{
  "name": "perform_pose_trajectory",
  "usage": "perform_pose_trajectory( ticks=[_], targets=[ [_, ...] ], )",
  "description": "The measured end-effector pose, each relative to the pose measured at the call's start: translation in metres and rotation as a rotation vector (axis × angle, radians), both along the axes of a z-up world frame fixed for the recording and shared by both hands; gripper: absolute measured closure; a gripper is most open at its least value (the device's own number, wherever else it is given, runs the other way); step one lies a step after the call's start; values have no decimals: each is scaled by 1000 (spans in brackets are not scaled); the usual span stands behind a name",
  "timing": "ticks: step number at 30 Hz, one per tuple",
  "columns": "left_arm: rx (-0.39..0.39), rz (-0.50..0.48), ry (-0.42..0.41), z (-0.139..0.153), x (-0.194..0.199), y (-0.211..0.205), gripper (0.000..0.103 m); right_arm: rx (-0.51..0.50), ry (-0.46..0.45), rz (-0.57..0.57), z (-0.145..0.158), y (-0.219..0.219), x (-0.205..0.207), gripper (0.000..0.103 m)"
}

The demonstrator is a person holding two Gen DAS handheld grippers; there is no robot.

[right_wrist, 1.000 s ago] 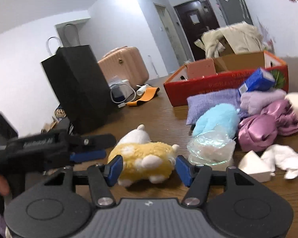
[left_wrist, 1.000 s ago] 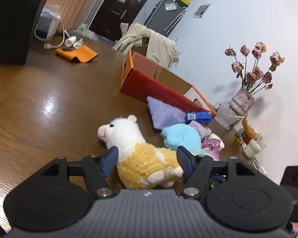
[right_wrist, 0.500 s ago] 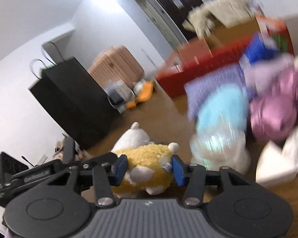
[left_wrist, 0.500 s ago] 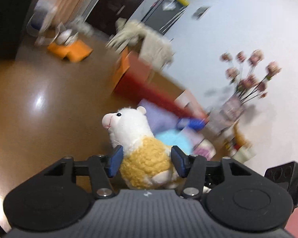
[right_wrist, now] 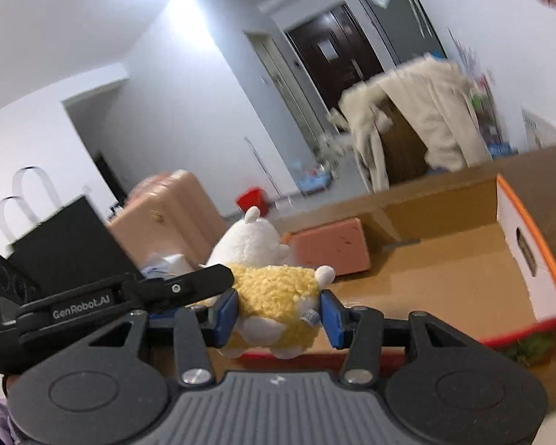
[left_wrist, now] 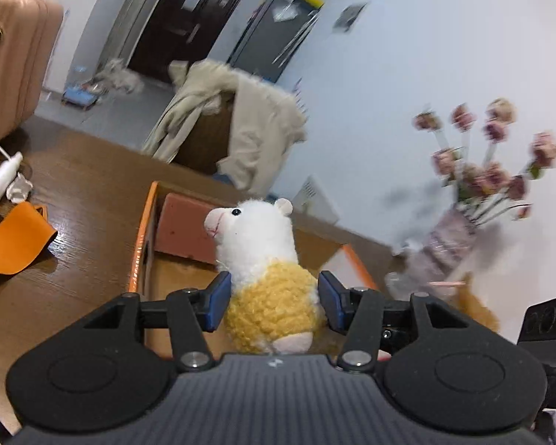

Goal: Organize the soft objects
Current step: 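Carry the plush alpaca into the box and open the left gripper, then grasp the clear plastic bag with the left gripper while the right gripper grasps the white wedge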

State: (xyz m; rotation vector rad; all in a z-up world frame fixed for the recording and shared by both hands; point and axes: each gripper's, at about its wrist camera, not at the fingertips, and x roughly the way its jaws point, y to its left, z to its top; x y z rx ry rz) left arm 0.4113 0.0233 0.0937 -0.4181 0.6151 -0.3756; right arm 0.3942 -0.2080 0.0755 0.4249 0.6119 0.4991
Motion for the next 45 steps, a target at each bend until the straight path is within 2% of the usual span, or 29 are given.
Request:
perform_pose_trajectory(
  ticks=[5, 8, 11, 16, 19, 21, 25, 27, 30, 36, 40, 42, 45],
  targets=[
    [47, 37, 90, -33, 30, 9, 50, 10, 116, 24, -36, 14, 47, 56],
    [91, 43, 104, -42, 30, 15, 47, -1, 145, 56, -51, 20, 52, 55],
    [91, 40, 93, -41, 25, 20, 41, -30, 157, 64, -56, 25, 52, 55],
    [115, 52, 60, -17, 5, 21, 40, -116, 123, 102, -47, 37, 37, 54],
    [133, 45, 19, 4, -22, 22, 38, -123, 50, 90, -16, 26, 10, 52],
    [150, 36, -20, 20, -43, 23, 30, -126, -14, 77, 7, 15, -11, 47],
    [199, -5, -98, 48, -92, 22, 24, -163, -142, 20, 51, -16, -66, 39],
    [224, -12, -143, 59, -121, 22, 17, -165, -183, -10, 67, -32, -93, 34],
    [267, -14, -198, 68, -161, 21, 14, -183, -234, -46, 83, -56, -132, 30],
    [343, -11, -271, 72, -223, 12, 8, -264, -299, -98, 86, -79, -194, 28],
    [363, -19, -329, 67, -261, 4, 4, -301, -380, -131, 84, -83, -234, 22],
    [349, -41, -345, 52, -280, 1, 1, -322, -415, -148, 74, -83, -254, 20],
    [362, -69, -301, 18, -300, -12, 1, -368, -434, -187, 49, -83, -282, 20]
  ],
)
